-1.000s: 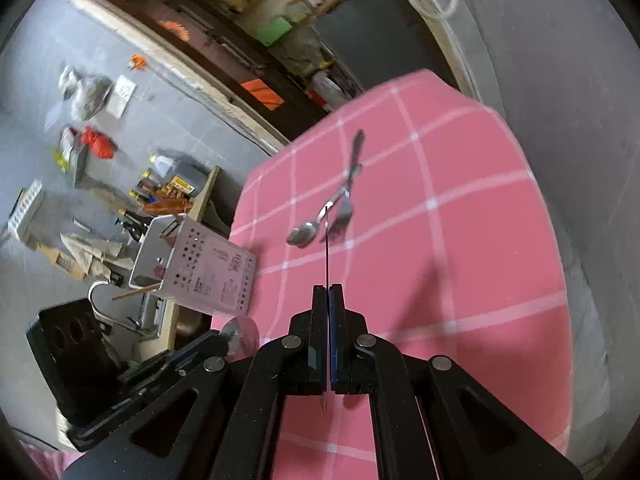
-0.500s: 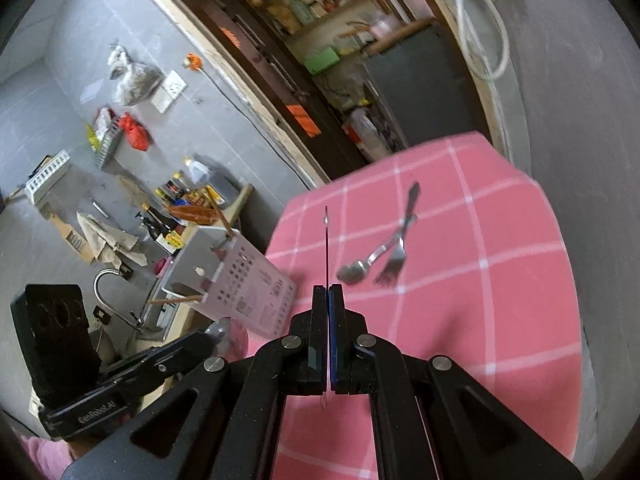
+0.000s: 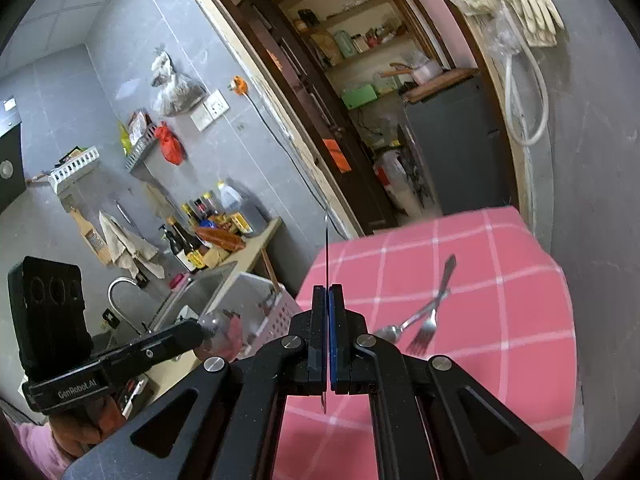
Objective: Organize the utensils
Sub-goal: 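Lift the spoon and knife and carry them over the white holder, then lower both tools into the white holder and open them to release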
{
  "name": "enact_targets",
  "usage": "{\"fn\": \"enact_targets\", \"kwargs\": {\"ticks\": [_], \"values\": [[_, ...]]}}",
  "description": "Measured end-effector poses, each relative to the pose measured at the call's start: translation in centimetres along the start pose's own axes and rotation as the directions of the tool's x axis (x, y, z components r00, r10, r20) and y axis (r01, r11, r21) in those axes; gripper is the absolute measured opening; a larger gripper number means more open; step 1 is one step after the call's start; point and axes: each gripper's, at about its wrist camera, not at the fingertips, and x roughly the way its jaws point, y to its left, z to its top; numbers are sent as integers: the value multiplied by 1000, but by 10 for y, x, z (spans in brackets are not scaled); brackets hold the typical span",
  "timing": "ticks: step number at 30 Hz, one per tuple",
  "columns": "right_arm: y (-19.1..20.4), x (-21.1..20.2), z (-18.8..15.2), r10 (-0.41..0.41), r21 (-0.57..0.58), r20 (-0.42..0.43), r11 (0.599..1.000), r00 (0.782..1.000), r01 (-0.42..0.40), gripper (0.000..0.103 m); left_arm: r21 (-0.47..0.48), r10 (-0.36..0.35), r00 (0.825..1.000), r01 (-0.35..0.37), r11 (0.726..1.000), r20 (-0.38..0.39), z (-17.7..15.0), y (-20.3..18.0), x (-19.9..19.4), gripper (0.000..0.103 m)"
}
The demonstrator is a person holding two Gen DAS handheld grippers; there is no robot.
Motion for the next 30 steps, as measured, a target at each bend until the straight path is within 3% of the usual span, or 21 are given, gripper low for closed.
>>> {"fn": "enact_targets", "kwargs": {"ticks": [6, 18, 30], "values": [[14, -1, 19, 15, -13, 45, 1000, 999, -15, 1, 43, 11, 999, -13, 999, 31, 20, 0, -4, 3], [60, 20, 53, 95, -74, 134, 994, 986, -86, 1, 39, 64, 991, -68, 997, 114, 56, 21, -20, 3], [77, 43, 69, 142, -101, 134, 987, 981, -129, 1, -3, 26, 981, -26, 1000, 190, 88, 34, -38, 3]]}}
